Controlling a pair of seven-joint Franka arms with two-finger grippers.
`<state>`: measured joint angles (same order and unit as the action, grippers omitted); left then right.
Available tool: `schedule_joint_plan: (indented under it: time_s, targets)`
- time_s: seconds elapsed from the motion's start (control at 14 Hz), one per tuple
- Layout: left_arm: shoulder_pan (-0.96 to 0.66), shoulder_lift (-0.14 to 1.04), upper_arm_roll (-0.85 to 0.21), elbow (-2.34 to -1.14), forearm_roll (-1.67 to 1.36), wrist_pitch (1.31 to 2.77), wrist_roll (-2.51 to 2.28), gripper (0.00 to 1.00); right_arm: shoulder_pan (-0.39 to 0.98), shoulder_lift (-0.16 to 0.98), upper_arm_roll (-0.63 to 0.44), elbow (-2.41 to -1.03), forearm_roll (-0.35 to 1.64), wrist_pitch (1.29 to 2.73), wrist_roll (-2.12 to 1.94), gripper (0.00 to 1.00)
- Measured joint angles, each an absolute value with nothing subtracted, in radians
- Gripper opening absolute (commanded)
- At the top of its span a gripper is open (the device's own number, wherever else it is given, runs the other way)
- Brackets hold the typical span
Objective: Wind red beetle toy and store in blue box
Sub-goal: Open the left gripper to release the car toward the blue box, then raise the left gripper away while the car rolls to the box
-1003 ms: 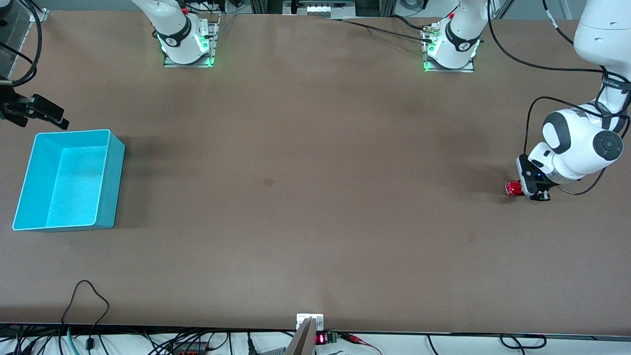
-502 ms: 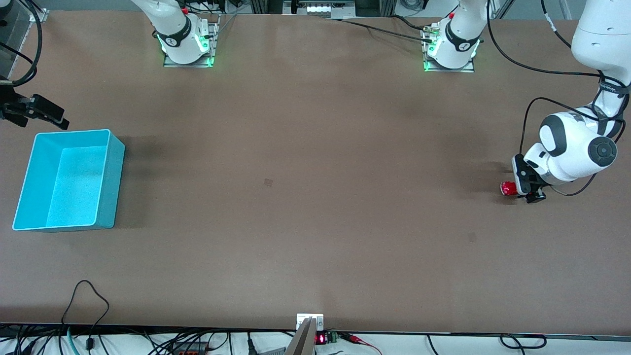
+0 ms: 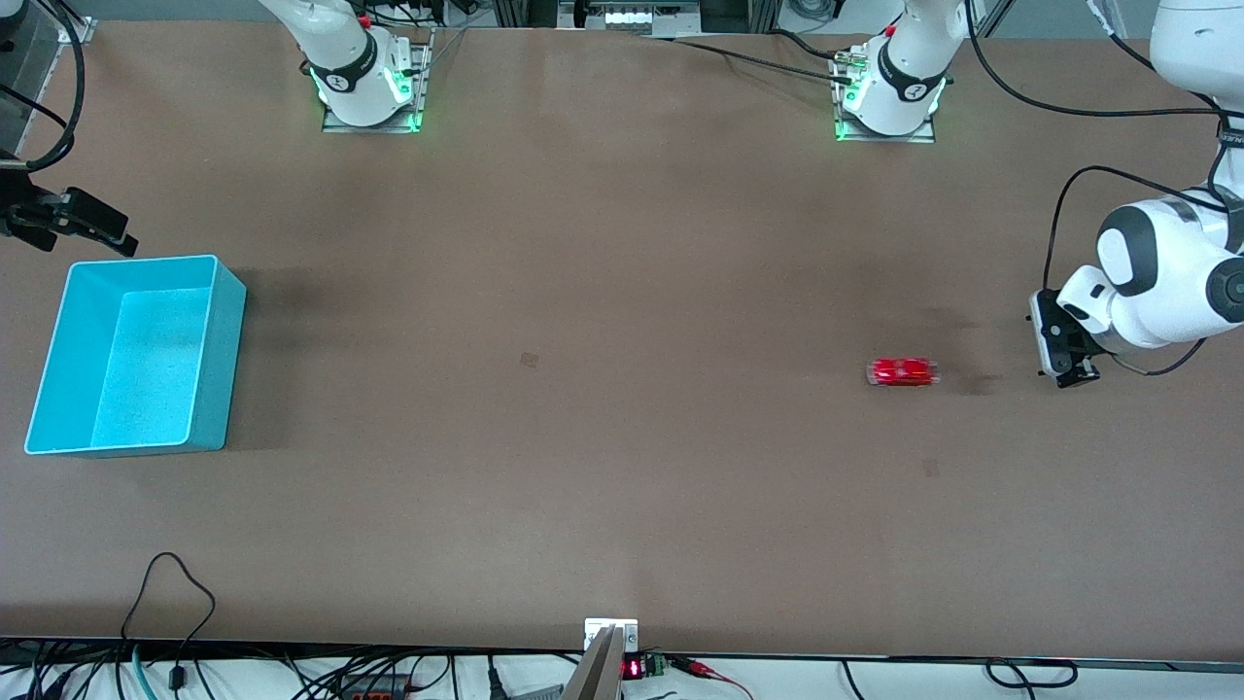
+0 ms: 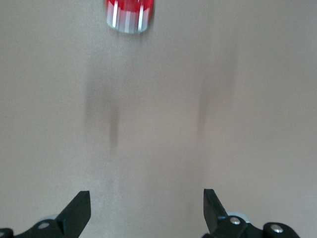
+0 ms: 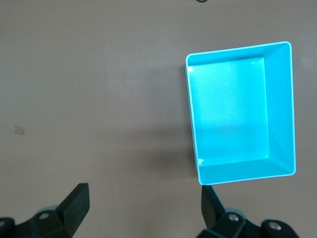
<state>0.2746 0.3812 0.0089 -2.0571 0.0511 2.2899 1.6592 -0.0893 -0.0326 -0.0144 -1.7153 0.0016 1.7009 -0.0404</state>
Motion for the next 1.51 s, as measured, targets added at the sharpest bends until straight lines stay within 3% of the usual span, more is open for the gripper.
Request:
schedule_joint_plan:
  time_s: [1.15, 1.51]
  targets:
    - [0.225, 0.192, -0.026, -1.965, 0.059, 1.882, 1.194, 1.00, -0.091, -0.021, -0.020, -1.717, 0.002, 1.700, -0.039, 1.00]
    - [0.212, 0.114, -0.102, -1.885, 0.114, 1.738, 0.945, 1.00, -0.089, -0.016, -0.018, -1.719, 0.002, 1.700, -0.039, 1.00]
